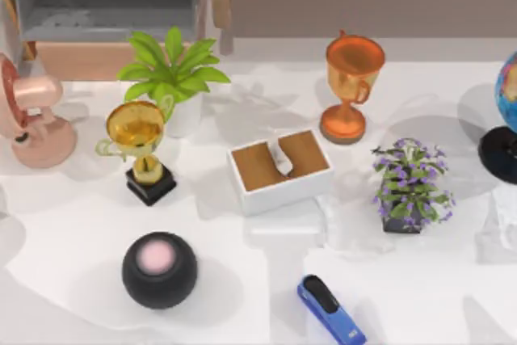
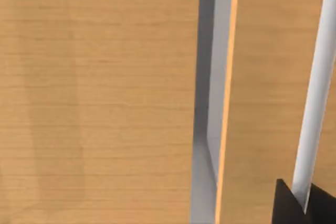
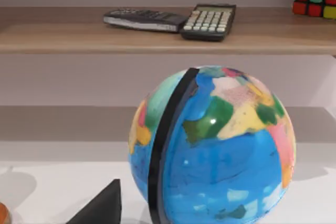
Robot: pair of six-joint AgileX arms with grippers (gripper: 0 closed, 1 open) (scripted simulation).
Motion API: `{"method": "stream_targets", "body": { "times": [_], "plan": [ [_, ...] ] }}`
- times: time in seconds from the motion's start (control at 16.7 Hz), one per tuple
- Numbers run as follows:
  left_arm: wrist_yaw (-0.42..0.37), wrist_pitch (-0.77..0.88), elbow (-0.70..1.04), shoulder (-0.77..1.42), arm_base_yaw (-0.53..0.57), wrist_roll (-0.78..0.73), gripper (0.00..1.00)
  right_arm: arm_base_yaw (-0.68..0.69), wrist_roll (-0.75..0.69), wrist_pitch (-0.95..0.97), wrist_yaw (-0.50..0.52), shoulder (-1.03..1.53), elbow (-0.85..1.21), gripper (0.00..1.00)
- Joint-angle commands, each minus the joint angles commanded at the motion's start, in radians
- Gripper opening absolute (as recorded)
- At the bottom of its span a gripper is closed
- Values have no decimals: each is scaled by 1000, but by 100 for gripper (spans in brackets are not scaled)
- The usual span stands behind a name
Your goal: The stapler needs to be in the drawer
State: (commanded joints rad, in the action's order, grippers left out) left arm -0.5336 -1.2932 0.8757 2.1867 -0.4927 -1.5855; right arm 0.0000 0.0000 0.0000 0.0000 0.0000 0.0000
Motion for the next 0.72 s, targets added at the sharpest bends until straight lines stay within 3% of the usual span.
{"method": "stream_targets", "body": {
  "times": [0.3,0.72],
  "plan": [
    [-60,-81,-166,-62,-60,-2,0,0,0,0,0,0,0,100],
    [-73,-100,-186,-73,-71,-5,0,0,0,0,0,0,0,100]
  ]
}}
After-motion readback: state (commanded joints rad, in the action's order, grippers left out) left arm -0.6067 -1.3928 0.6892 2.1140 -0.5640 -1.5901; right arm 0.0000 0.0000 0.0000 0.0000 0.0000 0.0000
